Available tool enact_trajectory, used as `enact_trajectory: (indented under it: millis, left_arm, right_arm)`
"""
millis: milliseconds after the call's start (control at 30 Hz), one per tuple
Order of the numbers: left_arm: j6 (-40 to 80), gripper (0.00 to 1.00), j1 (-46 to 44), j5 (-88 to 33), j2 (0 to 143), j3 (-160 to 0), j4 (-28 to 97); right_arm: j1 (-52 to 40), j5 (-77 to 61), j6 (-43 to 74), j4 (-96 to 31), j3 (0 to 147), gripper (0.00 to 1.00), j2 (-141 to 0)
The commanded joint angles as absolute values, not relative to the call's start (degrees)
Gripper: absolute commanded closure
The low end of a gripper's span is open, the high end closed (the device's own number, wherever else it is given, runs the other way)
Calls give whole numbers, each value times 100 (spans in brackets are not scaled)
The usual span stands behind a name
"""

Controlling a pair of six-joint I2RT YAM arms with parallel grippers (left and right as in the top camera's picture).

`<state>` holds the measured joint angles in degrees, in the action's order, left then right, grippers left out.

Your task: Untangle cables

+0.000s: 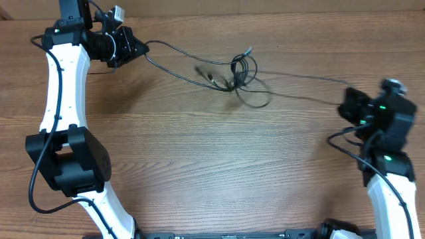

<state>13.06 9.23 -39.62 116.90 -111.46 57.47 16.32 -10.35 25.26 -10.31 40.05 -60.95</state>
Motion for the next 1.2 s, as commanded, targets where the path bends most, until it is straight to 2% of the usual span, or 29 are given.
enact_trajectory:
  millis: [0, 100, 167, 300, 467, 567, 633, 700, 833, 1000, 1067, 1167]
  left_arm:
    - [1470, 96, 1203, -2504, 11633, -11214, 5723]
    - [2102, 96, 1363, -1420, 11633, -11214, 5793]
    - [2305, 96, 1476, -1100, 11633, -11214, 5828]
    - [2574, 96, 1640, -1098, 11633, -11214, 5852]
    - [2427, 96, 1566, -1284, 11636, -11214, 5843]
    - [2593, 96, 1546, -388, 11636, -11214, 5931]
    - [3395, 96, 1627, 701, 11636, -11214, 6187]
    - [3863, 96, 1793, 1050, 11636, -11214, 6361]
    - [4082, 96, 2222, 760, 11636, -11214, 6353]
    - [3942, 96, 2630, -589, 11657, -11214, 6082]
    - [3520, 96, 2609, -1610, 11666, -11212, 5892]
    - [2436, 96, 2316, -2827, 11668, -11212, 5653]
  right_arm:
    - [2268, -858, 2499, -1024, 4169, 96, -5808]
    - [2873, -862, 2499, -1026, 4372, 96, -5732]
    - [3273, -864, 2502, -1052, 4521, 96, -5739]
    - [3785, -1221, 2502, -1070, 4676, 96, -5739]
    - [3839, -1210, 2231, -727, 4705, 96, -5791]
    - [3865, -746, 1911, -567, 4917, 96, -5800]
    - [3966, -591, 1728, -626, 5231, 96, -5843]
    - [4134, -578, 1625, -744, 5583, 96, -5944]
    - [4661, -580, 1623, -1133, 6379, 96, -6412]
    - [4847, -908, 1621, -2163, 7037, 96, -7124]
    - [4689, -1522, 1623, -2425, 7050, 96, -7319]
    - [4233, -2473, 1625, -2746, 7050, 89, -7612]
